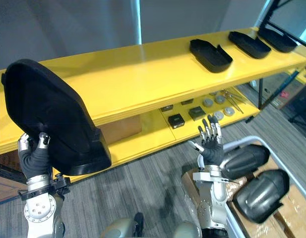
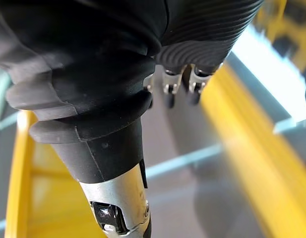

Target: Walk over and take plastic housings, then place them on the shelf

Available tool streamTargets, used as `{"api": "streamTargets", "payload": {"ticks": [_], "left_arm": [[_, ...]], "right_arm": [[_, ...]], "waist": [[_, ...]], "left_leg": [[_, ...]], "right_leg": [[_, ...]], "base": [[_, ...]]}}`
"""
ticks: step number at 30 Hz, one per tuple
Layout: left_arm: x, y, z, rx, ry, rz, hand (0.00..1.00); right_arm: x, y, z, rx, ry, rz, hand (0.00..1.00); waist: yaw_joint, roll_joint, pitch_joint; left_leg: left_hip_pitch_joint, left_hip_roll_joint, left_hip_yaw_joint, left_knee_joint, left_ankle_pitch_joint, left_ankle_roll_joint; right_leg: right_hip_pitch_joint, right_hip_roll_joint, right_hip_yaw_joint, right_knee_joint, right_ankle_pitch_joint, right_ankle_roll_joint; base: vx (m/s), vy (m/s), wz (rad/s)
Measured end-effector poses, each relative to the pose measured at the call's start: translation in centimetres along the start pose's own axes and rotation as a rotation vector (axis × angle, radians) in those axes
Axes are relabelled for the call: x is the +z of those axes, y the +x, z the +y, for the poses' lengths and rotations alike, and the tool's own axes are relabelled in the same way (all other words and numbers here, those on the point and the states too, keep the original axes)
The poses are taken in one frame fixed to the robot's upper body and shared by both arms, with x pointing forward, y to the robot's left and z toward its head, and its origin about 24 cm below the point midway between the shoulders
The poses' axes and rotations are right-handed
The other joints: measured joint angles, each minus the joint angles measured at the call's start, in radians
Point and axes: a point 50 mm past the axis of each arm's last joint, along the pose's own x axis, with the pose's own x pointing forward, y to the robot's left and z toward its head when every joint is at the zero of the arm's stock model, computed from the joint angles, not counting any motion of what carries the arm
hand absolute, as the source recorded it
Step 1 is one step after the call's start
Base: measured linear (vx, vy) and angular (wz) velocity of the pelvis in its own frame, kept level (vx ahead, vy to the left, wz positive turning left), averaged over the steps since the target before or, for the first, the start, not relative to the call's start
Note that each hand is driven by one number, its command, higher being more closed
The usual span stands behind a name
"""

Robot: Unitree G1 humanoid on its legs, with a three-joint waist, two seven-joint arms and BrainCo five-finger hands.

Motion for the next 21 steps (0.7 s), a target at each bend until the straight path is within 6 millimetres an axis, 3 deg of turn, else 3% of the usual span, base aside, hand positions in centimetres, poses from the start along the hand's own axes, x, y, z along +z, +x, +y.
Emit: {"api": "streamTargets", "payload": {"ticks": [2, 4, 5, 6, 8, 9, 12, 13, 16, 19, 21], "left_arm": [[0.0, 0.2, -0.9, -0.015, -0.034, -0.006, 1.00], [0.0, -0.1, -1.7, -0.027, -0.056, 0.004, 1.00], [-0.1, -0.3, -1.9, -0.033, -0.064, 0.015, 1.00], [-0.4, -1.0, -2.0, -0.025, -0.069, 0.043, 1.00], [-0.7, -1.7, -2.2, -0.025, -0.083, 0.076, 1.00], [-0.8, -2.0, -2.6, -0.043, -0.098, 0.090, 1.00], [-0.7, -1.9, -2.9, -0.070, -0.107, 0.083, 1.00], [-0.6, -1.6, -3.0, -0.084, -0.111, 0.066, 1.00], [-0.1, -0.7, -3.5, -0.120, -0.118, 0.026, 1.00], [0.0, -0.4, -3.5, -0.125, -0.116, 0.011, 1.00], [-0.2, -0.3, -3.6, -0.130, -0.103, 0.029, 1.00]], "right_arm": [[-0.6, 0.1, 1.2, 0.046, 0.027, 0.018, 0.00], [-0.9, 0.2, 3.3, 0.114, 0.071, 0.020, 0.00], [-0.9, 0.4, 4.5, 0.147, 0.093, 0.017, 0.00], [-0.9, 0.5, 5.4, 0.172, 0.092, 0.017, 0.00], [-0.5, 0.8, 6.0, 0.190, 0.080, 0.001, 0.00], [-0.5, 0.7, 5.7, 0.197, 0.065, 0.009, 0.00], [-0.2, 0.7, 4.4, 0.185, 0.017, 0.030, 0.00], [0.4, 0.6, 3.5, 0.160, -0.003, 0.019, 0.00], [2.1, 0.3, 1.6, 0.094, -0.051, -0.032, 0.00], [3.5, 0.3, 1.0, 0.071, -0.078, -0.086, 0.00], [4.2, 0.1, 0.9, 0.062, -0.088, -0.114, 0.00]], "waist": [[-0.001, 0.001, -0.003], [0.002, -0.009, -0.021], [0.011, -0.019, -0.036], [0.021, 0.003, -0.067], [0.029, 0.026, -0.094], [0.024, 0.046, -0.106], [0.009, 0.052, -0.124], [0.005, 0.048, -0.122], [0.005, 0.023, -0.118], [-0.002, 0.008, -0.111], [-0.024, 0.006, -0.110]], "left_leg": [[0.008, 0.010, -0.060, 0.018, -0.019, -0.028], [0.013, 0.011, -0.104, 0.051, -0.063, -0.061], [0.011, 0.011, -0.128, 0.076, -0.097, -0.081], [-0.003, 0.044, -0.129, 0.099, -0.133, -0.092], [-0.006, 0.087, -0.090, 0.103, -0.141, -0.110], [-0.003, 0.113, -0.062, 0.087, -0.124, -0.136], [-0.001, 0.136, 0.008, 0.037, -0.082, -0.148], [-0.006, 0.150, 0.075, 0.015, -0.054, -0.145], [0.001, 0.145, 0.097, -0.049, 0.000, -0.150], [0.035, 0.145, 0.120, -0.096, 0.025, -0.154], [0.055, 0.146, 0.158, -0.113, 0.028, -0.154]], "right_leg": [[-0.008, 0.026, 0.056, -0.071, 0.016, 0.008], [0.010, 0.020, 0.082, -0.112, 0.149, -0.012], [0.034, 0.014, 0.083, -0.113, 0.181, 0.026], [0.061, 0.036, 0.069, -0.146, 0.150, 0.042], [0.098, 0.054, 0.043, -0.197, 0.114, 0.054], [0.119, 0.063, 0.017, -0.214, 0.116, 0.051], [0.127, 0.063, -0.005, -0.239, 0.120, 0.042], [0.134, 0.059, -0.023, -0.267, 0.136, 0.040], [0.147, 0.061, -0.029, -0.339, 0.178, 0.039], [0.149, 0.061, -0.012, -0.359, 0.198, 0.036], [0.149, 0.063, 0.022, -0.371, 0.209, 0.037]], "base": [[0.19, -0.221, 0.98], [0.18, -0.290, 0.92], [0.17, -0.363, 0.65], [0.17, -0.361, 0.50], [0.15, -0.313, 0.33], [0.12, -0.262, 0.41], [0.04, -0.089, 0.32], [0.00, -0.037, 0.23], [-0.01, -0.009, 0.12], [-0.02, 0.006, -0.21], [-0.06, 0.016, -0.45]]}}
